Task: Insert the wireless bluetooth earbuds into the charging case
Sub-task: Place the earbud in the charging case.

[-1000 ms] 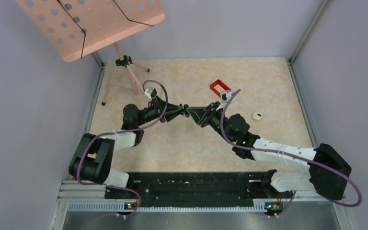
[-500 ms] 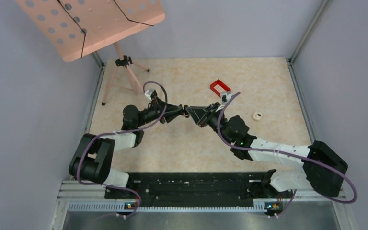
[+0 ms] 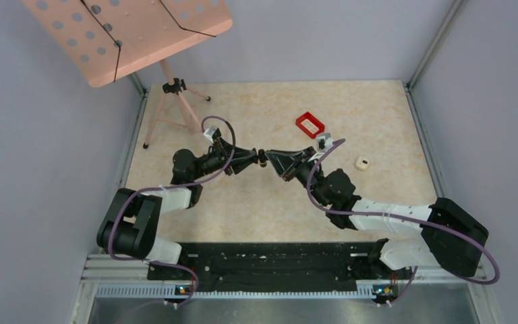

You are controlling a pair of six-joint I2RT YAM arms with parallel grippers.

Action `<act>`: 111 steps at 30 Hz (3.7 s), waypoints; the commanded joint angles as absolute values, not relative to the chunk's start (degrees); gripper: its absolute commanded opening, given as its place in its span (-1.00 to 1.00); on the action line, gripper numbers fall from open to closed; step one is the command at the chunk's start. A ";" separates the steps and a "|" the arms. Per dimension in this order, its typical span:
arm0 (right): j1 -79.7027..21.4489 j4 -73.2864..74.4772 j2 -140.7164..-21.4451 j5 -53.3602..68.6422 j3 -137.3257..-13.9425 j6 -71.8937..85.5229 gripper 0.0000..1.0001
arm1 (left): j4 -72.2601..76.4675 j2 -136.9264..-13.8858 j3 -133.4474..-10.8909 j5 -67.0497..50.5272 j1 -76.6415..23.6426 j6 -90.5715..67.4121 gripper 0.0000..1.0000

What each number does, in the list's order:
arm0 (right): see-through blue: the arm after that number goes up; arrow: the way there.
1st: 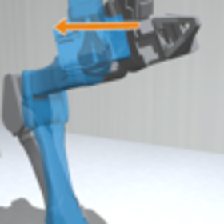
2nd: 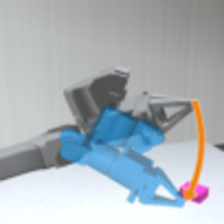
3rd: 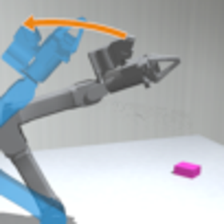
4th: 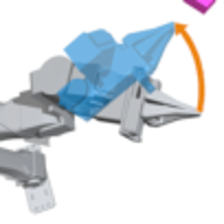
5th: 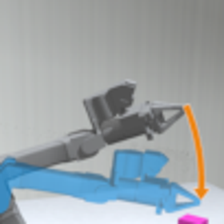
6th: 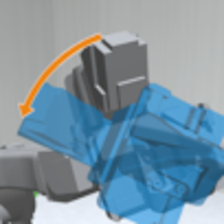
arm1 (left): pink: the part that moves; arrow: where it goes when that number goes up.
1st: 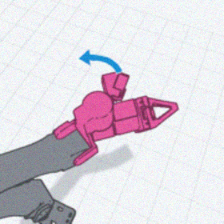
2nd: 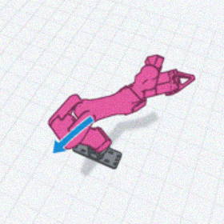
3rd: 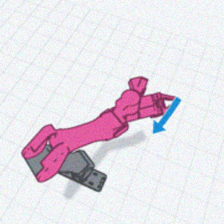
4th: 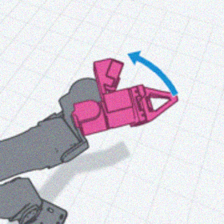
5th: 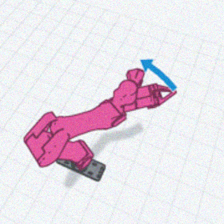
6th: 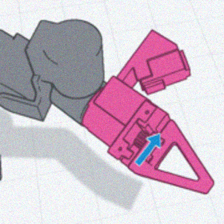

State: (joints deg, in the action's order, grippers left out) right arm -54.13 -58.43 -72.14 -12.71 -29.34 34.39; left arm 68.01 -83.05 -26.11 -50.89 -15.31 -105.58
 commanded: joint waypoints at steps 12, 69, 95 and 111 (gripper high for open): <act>-54.05 -76.26 -78.14 -12.16 -27.20 29.35 -0.98 | 71.48 -83.12 -26.41 -51.74 -15.46 -106.62 -1.00; -54.06 -84.64 -86.36 -8.73 -23.80 31.70 -0.62 | 72.34 -82.71 -25.22 -51.50 -15.36 -108.64 -1.00; -54.04 -61.30 -72.24 -10.08 -27.36 30.93 0.51 | 70.63 -83.26 -25.35 -51.20 -15.33 -105.71 -1.00; -53.74 -29.58 -64.32 -12.70 -36.29 36.95 -0.07 | 62.39 -80.05 -26.19 -51.50 -15.38 -98.77 -1.00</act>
